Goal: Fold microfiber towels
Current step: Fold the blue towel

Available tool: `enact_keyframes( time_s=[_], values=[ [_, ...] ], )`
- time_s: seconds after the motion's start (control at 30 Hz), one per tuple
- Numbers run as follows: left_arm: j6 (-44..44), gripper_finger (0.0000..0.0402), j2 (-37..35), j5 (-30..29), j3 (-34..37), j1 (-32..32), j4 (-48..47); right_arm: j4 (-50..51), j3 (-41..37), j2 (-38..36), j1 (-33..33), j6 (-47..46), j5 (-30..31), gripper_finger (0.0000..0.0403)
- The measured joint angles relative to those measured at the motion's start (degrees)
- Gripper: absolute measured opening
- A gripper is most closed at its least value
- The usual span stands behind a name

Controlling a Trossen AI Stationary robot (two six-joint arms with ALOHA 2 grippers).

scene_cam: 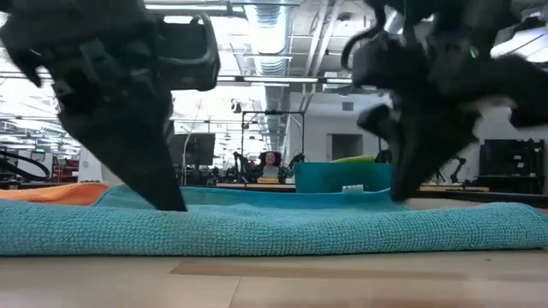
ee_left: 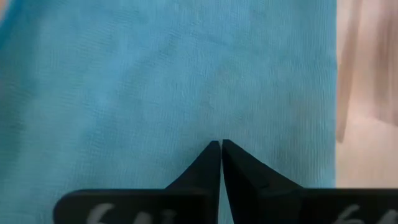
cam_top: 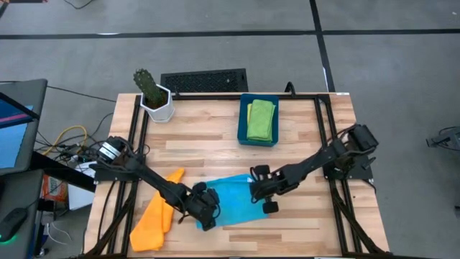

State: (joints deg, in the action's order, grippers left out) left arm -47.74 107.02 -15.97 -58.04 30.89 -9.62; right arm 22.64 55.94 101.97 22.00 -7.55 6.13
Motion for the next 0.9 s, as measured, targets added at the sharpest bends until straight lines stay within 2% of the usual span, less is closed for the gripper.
enact_keyframes(
  time_s=[0.23,0.4,0.6,0.73,0.9],
  values=[
    [-0.2,0.0002,0.0,0.4,0.1,0.7,-1.6,0.5,0.2,1.4,-1.8,1.1,1.5,0.0009],
    [-0.5,0.0,-0.1,0.5,0.1,0.7,-2.9,1.8,0.0,-1.6,-4.0,1.6,1.5,0.0028],
    [-1.2,0.0,-0.1,0.3,0.1,0.7,-3.3,1.2,0.0,-5.4,-6.4,4.9,1.3,0.0009],
    [-1.2,0.0,-0.1,0.2,0.1,0.7,-3.3,1.1,0.0,-5.1,-8.2,5.0,-1.4,0.0015],
    [-1.5,0.0,-0.1,0.2,0.1,0.7,-3.5,-1.1,0.0,-3.8,-7.2,5.4,-3.1,0.0019]
  ],
)
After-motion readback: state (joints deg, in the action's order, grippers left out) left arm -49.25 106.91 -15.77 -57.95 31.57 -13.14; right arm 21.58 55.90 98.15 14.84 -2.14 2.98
